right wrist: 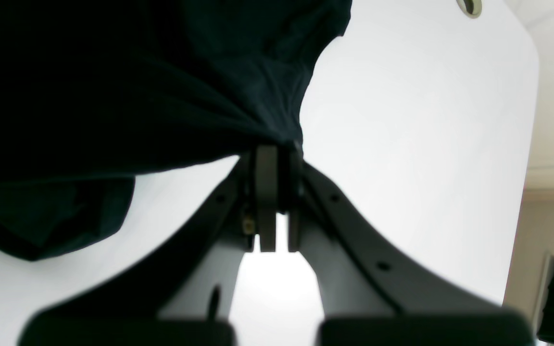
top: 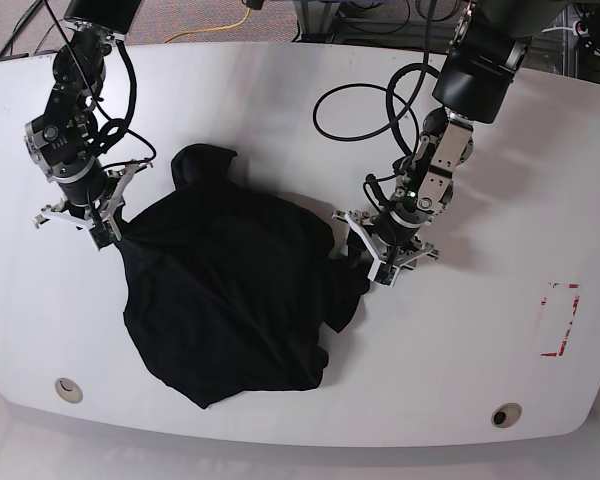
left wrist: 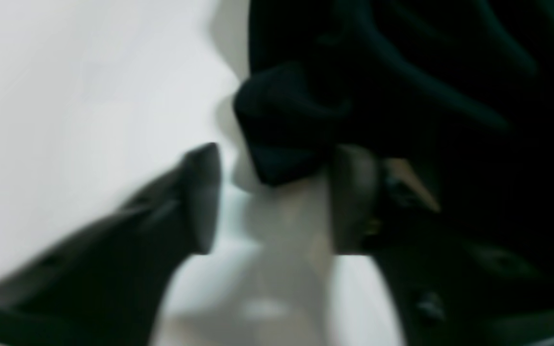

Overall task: Layout the t-shirt on the table in an organized manner, then fold the t-shirt properly
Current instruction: 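Reach the left gripper to the shirt's opposite edge and grasp it, then pull both held edges apart to spread the shirt across the table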

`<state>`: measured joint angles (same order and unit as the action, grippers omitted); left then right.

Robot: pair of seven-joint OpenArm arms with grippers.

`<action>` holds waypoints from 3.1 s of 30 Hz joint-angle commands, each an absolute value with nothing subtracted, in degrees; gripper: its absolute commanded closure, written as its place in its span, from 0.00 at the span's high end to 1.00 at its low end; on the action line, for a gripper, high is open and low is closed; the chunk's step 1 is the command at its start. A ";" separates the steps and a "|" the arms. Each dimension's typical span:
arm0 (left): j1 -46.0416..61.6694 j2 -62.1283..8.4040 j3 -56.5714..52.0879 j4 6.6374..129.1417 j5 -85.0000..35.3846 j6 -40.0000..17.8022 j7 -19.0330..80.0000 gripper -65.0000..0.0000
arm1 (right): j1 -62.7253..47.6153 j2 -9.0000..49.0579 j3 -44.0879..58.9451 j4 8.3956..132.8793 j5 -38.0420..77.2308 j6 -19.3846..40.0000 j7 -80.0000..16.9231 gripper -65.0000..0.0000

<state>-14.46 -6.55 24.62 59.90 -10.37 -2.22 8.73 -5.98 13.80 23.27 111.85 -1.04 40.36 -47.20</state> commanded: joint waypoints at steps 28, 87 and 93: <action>-17.19 -6.73 24.22 59.56 -10.07 -1.98 8.22 0.00 | -5.49 14.55 23.87 113.19 -0.66 40.00 -46.29 0.00; 7.43 -22.29 -3.56 103.34 -9.98 -1.98 16.92 0.00 | -1.63 13.41 36.97 115.65 -1.01 40.00 -46.29 0.00; 8.66 -22.37 -3.56 103.34 -9.98 -1.98 16.92 0.00 | -3.21 13.41 36.97 115.65 -1.01 40.00 -46.29 0.00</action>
<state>9.10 -21.45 -3.16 102.26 -10.17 -2.55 18.61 -3.07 12.43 36.75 114.69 -1.21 40.51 -47.59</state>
